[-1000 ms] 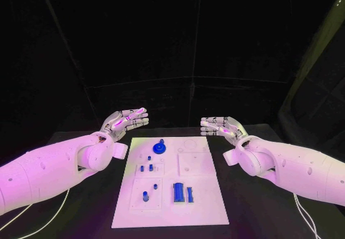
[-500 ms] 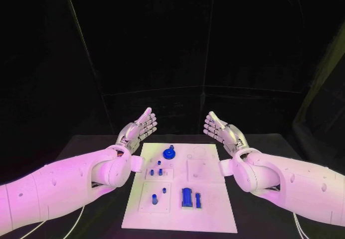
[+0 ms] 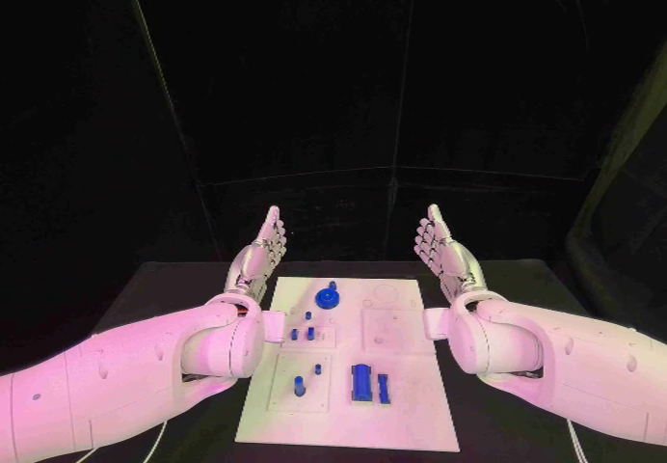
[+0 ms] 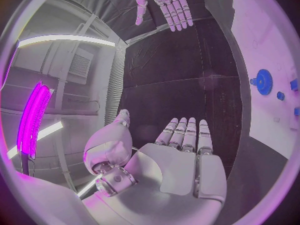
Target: Assemble the parts on the task board
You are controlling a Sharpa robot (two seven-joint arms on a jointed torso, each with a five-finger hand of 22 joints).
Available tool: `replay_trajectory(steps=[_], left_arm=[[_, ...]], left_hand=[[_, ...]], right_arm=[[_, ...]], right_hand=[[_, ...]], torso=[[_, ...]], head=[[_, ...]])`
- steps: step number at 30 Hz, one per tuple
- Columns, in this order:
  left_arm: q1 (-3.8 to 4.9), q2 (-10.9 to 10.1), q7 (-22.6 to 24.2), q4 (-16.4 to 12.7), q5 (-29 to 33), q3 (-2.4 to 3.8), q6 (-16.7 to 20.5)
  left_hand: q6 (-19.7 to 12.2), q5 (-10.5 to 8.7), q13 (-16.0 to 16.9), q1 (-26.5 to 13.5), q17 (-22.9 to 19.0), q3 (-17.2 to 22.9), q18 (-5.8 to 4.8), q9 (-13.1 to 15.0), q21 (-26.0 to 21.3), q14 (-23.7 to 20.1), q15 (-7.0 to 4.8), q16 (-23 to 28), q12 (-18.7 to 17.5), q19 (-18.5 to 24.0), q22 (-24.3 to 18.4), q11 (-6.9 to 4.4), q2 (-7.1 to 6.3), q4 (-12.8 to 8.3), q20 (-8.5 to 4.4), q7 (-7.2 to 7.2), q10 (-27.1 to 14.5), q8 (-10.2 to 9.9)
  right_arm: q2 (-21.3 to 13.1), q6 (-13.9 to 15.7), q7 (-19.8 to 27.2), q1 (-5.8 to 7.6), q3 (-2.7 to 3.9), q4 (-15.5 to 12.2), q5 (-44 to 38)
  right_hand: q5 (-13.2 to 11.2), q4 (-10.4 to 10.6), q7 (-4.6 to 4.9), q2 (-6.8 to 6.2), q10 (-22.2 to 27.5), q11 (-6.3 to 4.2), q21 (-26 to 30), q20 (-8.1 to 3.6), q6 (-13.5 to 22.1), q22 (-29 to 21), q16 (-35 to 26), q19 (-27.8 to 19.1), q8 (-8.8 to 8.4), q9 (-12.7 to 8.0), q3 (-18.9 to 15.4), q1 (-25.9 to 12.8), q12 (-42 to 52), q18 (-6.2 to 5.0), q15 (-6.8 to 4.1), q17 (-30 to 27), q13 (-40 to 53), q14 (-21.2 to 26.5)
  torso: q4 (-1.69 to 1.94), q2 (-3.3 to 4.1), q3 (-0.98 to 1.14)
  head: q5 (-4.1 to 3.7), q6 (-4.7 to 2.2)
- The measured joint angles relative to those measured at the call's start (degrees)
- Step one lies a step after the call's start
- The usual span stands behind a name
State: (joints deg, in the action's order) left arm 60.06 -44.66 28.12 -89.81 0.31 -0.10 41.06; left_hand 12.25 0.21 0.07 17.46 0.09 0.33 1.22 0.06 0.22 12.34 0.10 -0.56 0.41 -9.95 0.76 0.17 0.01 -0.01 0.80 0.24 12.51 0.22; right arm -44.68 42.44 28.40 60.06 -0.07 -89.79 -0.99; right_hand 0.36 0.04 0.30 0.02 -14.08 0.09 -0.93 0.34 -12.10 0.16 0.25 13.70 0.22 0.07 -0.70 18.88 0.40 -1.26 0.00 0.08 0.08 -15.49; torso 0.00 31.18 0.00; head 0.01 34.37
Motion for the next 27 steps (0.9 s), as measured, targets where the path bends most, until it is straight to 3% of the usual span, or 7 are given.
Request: replay_trajectory(steps=[13,15,17,20,23,24,27], left_arm=[[0.00,-0.02,0.37,-0.03,0.03,0.02,2.29],[0.00,-0.02,0.39,-0.03,0.03,0.02,2.42],[0.00,-0.02,0.40,-0.03,0.03,0.02,2.52],[0.00,-0.02,0.42,-0.03,0.04,0.02,2.61],[0.00,-0.02,0.44,-0.04,0.04,0.02,2.68],[0.00,-0.02,0.44,-0.05,0.04,0.02,2.71],[0.00,-0.03,0.45,-0.04,0.04,0.02,2.77]], left_hand=[[-5.02,0.00,0.01,-7.30,-0.04,0.00,0.01,0.01,0.00,-4.97,-0.12,0.18,-0.20,3.87,-0.63,-0.16,0.01,0.00,-0.77,-0.24,-5.05,0.00],[-5.61,0.00,0.02,-8.08,-0.04,0.00,0.01,0.01,0.00,-5.62,-0.05,0.18,-0.21,4.46,-0.66,-0.17,0.00,0.00,-0.77,-0.26,-5.70,0.00],[-6.06,0.00,0.02,-8.74,-0.04,0.00,-0.87,0.01,0.00,-6.10,-0.16,0.18,-0.21,5.93,-0.66,-0.15,-0.16,0.00,-0.75,-0.23,-6.12,0.00],[-6.79,0.00,0.02,-9.60,-0.04,0.00,-0.88,0.02,0.00,-6.65,-0.16,0.18,-0.21,7.47,-0.66,-0.07,-0.12,0.00,-0.76,-0.19,-6.78,0.00],[-9.56,0.00,0.03,-10.73,-0.04,0.00,-0.87,0.02,0.00,-9.43,-0.10,0.18,-0.21,8.66,-0.66,-0.15,0.02,0.00,-0.79,-0.20,-9.25,0.01],[-11.24,0.00,0.03,-12.00,-0.04,0.00,-0.88,0.02,0.00,-11.28,-0.13,0.18,-0.21,9.44,-0.66,-0.16,0.01,0.00,-0.77,-0.21,-11.33,0.01],[-11.95,0.00,0.02,-17.06,-0.04,0.00,-0.88,0.02,0.00,-12.12,-0.10,0.18,-0.21,9.69,-0.69,-0.16,-0.01,0.00,-0.85,-0.26,-12.21,0.01]], right_arm=[[0.00,1.11,0.46,0.00,0.01,-0.01,0.91],[0.00,1.17,0.49,0.00,0.01,-0.02,0.96],[0.00,1.22,0.52,0.00,0.01,-0.02,0.99],[0.00,1.27,0.57,0.00,0.01,-0.03,1.03],[0.00,1.31,0.58,0.00,0.01,-0.03,1.07],[0.00,1.32,0.58,0.00,0.01,-0.03,1.08],[0.00,1.34,0.59,0.00,0.01,-0.03,1.11]], right_hand=[[0.00,0.01,-0.23,0.02,5.83,-0.10,0.50,-0.38,4.96,-0.07,0.00,-5.68,0.00,0.01,0.31,-7.89,-0.21,0.01,-0.01,0.00,-0.02,6.50],[0.00,0.01,-0.33,0.01,6.33,-0.19,0.50,-0.35,5.51,-0.07,0.00,-6.22,0.00,0.01,0.31,-8.68,-0.21,0.89,-0.03,0.00,-0.02,7.15],[0.00,0.01,-0.29,-0.14,6.95,-0.02,0.50,-0.35,5.87,-0.07,0.00,-6.84,0.00,0.01,0.30,-9.42,-0.21,0.88,0.10,0.01,-0.02,7.83],[0.00,0.01,-0.28,-0.04,11.72,-0.13,0.78,-0.31,11.06,-0.07,0.01,-12.15,0.00,0.01,0.30,-13.41,-0.21,0.88,0.03,0.01,-0.01,12.90],[0.00,0.01,-0.33,0.07,13.80,-0.09,0.78,-0.36,11.81,-0.07,0.01,-13.38,0.00,0.01,0.30,-18.39,-0.21,0.88,0.01,0.01,-0.01,15.26],[0.00,0.01,-0.33,0.07,13.79,-0.09,0.78,-0.36,11.81,-0.07,0.01,-13.39,0.00,0.01,0.30,-18.39,-0.21,0.87,-0.01,0.01,-0.01,15.29],[0.00,0.01,-0.33,-0.08,13.78,-0.09,0.78,-0.36,11.81,-0.07,0.01,-13.38,0.00,0.01,0.30,-18.50,-0.21,0.87,-0.01,0.01,0.00,15.29]], torso=[[0.01,0.00,0.01],[0.01,0.00,0.01],[0.01,0.00,0.00],[0.01,0.00,0.01],[0.01,0.00,0.01],[0.01,0.00,0.01],[0.01,-0.01,0.01]], head=[[0.00,0.00],[0.00,0.00],[0.00,0.00],[0.00,0.00],[0.00,0.00],[0.00,0.00],[0.00,0.00]])
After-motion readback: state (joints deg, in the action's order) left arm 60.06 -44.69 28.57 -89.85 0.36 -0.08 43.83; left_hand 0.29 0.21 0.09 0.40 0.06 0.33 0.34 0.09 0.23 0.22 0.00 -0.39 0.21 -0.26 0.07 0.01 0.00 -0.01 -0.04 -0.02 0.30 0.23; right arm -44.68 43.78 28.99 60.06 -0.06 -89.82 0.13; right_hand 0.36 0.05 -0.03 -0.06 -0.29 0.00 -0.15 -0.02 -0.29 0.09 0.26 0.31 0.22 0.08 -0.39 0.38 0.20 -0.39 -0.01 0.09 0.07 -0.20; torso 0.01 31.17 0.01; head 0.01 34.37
